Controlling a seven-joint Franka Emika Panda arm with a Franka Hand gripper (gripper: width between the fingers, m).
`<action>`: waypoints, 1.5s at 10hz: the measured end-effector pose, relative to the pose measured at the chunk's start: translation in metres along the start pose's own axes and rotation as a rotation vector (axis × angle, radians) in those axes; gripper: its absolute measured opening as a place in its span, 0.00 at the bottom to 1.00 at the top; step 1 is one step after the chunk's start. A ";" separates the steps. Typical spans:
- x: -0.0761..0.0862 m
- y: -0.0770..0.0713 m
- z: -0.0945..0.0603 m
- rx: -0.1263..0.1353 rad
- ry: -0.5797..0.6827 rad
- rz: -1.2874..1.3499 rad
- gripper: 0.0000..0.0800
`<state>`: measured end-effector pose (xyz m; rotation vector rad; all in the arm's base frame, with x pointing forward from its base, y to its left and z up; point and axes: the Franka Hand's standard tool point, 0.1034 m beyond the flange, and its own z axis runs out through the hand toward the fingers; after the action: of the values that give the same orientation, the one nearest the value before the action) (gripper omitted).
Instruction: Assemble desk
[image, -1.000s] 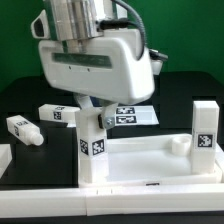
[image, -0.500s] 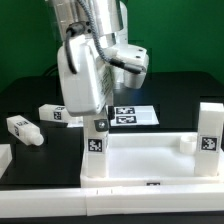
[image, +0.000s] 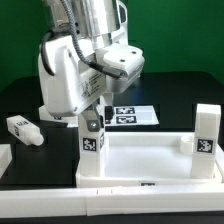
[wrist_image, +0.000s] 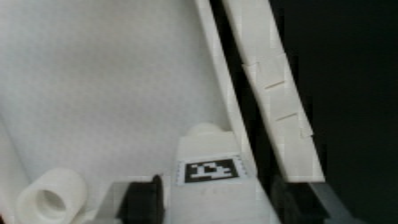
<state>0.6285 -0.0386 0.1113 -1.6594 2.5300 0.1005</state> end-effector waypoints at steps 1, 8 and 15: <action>-0.001 0.000 0.000 0.000 0.000 -0.011 0.63; -0.024 0.025 -0.036 -0.008 -0.053 -0.085 0.81; -0.033 0.101 0.018 -0.114 0.007 -0.198 0.81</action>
Offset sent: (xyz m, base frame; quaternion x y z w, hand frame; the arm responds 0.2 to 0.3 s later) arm -0.0232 0.0131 0.0399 0.0066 -0.0226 -0.0268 0.9994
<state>0.5505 0.0339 0.0968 -1.9462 2.3894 0.2255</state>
